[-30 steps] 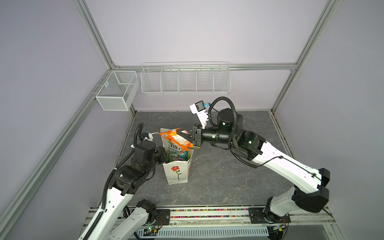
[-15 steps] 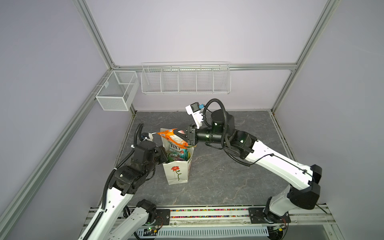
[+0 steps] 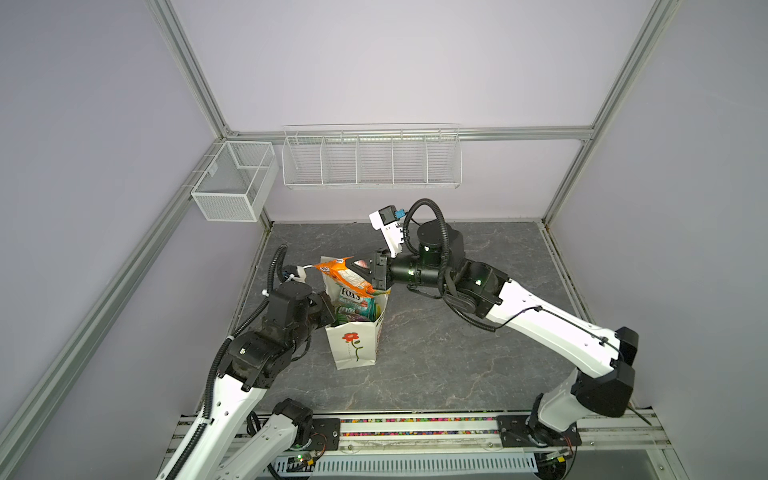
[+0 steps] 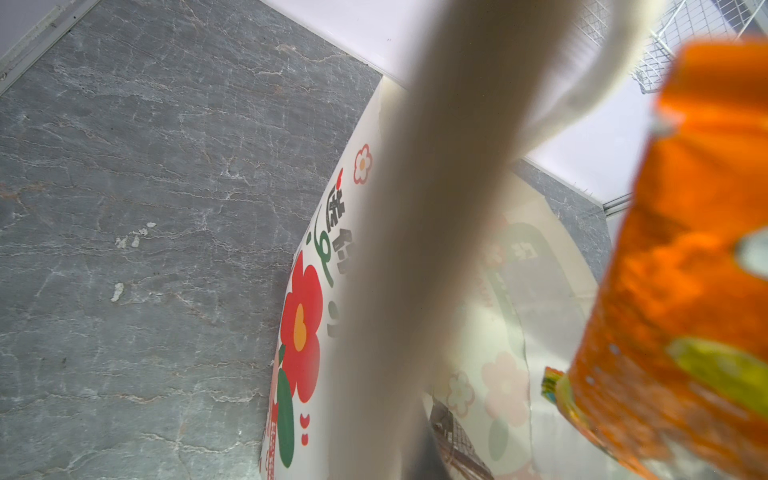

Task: Place the snacks into the paper bag
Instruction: 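Lower the Fox's bag into the paper bag with the right gripper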

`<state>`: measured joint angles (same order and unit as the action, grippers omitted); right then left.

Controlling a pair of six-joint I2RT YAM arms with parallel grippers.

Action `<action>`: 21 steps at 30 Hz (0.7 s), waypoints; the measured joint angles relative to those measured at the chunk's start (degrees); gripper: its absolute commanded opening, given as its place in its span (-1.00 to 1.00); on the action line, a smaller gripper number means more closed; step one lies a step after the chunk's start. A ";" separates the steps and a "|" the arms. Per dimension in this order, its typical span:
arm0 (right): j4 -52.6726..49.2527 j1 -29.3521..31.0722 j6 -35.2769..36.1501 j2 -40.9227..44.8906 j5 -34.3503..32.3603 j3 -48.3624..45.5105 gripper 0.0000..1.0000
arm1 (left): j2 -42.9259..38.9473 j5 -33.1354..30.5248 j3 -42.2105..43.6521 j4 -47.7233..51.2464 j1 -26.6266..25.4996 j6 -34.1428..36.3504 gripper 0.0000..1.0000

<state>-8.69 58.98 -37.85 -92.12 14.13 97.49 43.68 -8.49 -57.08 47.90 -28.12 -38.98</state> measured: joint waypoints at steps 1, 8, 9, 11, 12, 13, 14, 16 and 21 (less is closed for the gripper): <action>0.00 0.00 -0.11 -0.07 -0.15 -0.11 -0.82 | -0.37 -0.02 0.02 0.07 0.00 0.00 -0.90; 0.04 -0.11 -1.05 -0.70 -1.27 -1.09 -0.83 | -1.42 -0.02 0.09 0.48 0.00 -0.02 -0.91; 0.02 -0.11 -1.16 -0.74 -1.29 -1.31 -0.83 | -1.42 -0.02 0.09 0.48 0.00 -0.02 -0.91; 0.02 -0.15 -1.25 -0.81 -1.49 -1.62 -0.82 | -1.42 -0.02 0.09 0.48 0.00 -0.02 -0.91; -0.02 -0.22 -1.29 -0.81 -1.49 -1.68 -0.83 | -1.42 -0.02 0.09 0.48 0.00 -0.02 -0.91; 0.00 -0.24 -1.36 -0.81 -1.51 -1.68 -0.83 | -1.42 -0.02 0.09 0.48 0.00 -0.02 -0.91; 0.00 -0.33 -1.40 -0.81 -1.55 -1.68 -0.83 | -1.42 -0.02 0.11 0.46 0.00 -0.02 -0.91; 0.02 -0.39 -1.42 -0.81 -1.75 -1.70 -0.83 | -1.42 -0.02 0.11 0.48 0.00 -0.02 -0.92; 0.02 -0.44 -1.81 -0.81 -1.99 -1.77 -0.83 | -1.42 -0.02 0.11 0.48 0.00 -0.02 -0.92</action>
<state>-8.67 58.54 -39.66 -92.92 12.14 95.72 42.26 -8.51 -56.97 48.38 -28.12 -39.00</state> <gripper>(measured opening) 0.084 0.047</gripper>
